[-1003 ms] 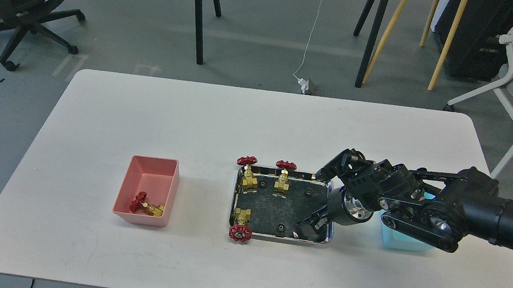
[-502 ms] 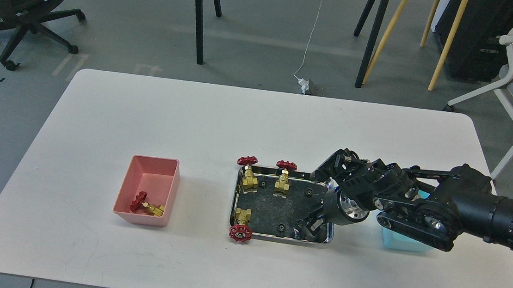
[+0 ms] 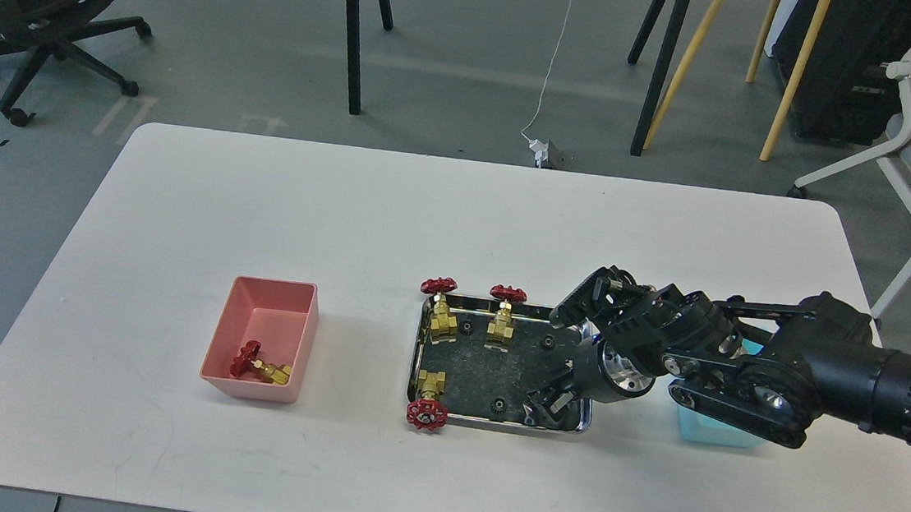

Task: Place valve in pink box and gear in blue box
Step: 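Grasp the small dark gear on the tray with the right gripper, then lift the gear and carry it over the light-blue box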

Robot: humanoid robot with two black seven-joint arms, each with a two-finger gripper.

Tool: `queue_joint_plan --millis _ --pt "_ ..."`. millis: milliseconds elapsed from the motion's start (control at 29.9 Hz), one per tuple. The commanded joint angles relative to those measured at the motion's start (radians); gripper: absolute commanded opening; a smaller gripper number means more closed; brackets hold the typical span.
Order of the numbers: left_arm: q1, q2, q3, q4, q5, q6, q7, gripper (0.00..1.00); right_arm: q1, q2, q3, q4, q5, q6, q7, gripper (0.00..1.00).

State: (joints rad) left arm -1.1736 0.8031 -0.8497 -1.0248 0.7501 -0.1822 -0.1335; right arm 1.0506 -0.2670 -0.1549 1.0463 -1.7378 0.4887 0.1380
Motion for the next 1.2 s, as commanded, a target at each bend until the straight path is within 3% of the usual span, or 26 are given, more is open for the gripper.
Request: queue_joint_plan --millis 0,435,669,802,1036,1170 --pt "0.000 0.002 0.000 0.000 0.000 0.001 0.000 0.97 -0.003 0.000 0.000 0.000 0.000 0.000 -0.001 0.37" --pt "0.000 0.007 0.000 0.000 0.000 0.003 0.002 0.97 0.003 0.000 0.000 0.021 -0.005 0.000 -0.008 0.14" --pt "0.000 0.015 0.001 -0.001 0.000 0.006 0.002 0.97 0.043 -0.034 0.076 0.026 0.015 0.000 -0.006 0.11" --pt "0.000 0.015 0.001 -0.001 0.000 0.006 0.002 0.97 0.055 -0.187 0.205 0.049 0.079 0.000 -0.005 0.11" --pt "0.000 0.007 0.000 -0.001 0.000 0.006 0.002 0.97 0.028 -0.575 0.218 0.260 0.147 0.000 0.002 0.11" --pt "0.000 0.002 0.000 -0.001 0.000 0.006 0.002 0.97 -0.038 -0.670 0.227 0.291 0.150 0.000 0.008 0.11"
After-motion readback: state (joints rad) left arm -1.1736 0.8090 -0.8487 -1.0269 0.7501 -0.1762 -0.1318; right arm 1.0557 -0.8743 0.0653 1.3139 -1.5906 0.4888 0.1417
